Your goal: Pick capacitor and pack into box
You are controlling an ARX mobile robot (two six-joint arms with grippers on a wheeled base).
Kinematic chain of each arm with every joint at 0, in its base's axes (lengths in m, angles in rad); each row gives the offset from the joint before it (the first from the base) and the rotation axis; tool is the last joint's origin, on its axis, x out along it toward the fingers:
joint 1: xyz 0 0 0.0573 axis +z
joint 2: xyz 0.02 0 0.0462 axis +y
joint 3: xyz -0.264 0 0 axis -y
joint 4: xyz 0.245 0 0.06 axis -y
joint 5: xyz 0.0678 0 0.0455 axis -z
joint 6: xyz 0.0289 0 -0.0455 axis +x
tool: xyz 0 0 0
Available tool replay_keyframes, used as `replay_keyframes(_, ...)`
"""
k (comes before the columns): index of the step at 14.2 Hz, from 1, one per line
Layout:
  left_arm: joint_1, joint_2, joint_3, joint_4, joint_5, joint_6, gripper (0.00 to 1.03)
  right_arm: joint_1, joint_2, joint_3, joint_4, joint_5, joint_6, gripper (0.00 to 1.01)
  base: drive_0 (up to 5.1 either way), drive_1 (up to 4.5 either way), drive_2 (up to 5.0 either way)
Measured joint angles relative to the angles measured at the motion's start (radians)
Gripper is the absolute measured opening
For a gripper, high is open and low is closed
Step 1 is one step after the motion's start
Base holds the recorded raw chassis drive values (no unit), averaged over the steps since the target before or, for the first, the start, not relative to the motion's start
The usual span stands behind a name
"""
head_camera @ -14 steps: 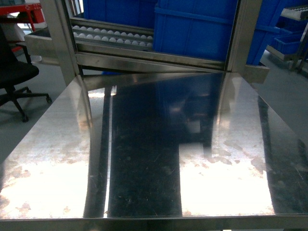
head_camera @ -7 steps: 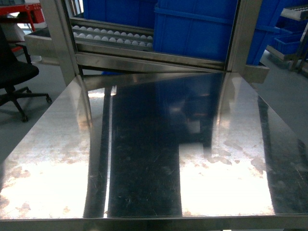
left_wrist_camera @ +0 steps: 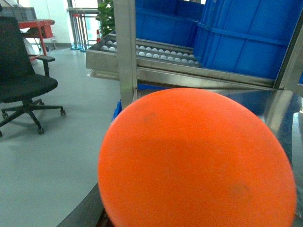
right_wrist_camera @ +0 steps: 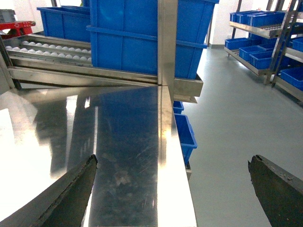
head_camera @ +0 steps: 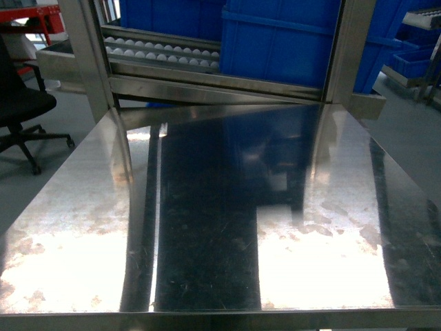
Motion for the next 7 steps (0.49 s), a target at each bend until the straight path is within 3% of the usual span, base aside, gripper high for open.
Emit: replay_keyframes(7,0.000,0.000,0.000,0.000,0.000,0.000,0.44,0.000,0.000,0.000,0.000,0.000,0.000,0.98,0.0,0.00,0.0)
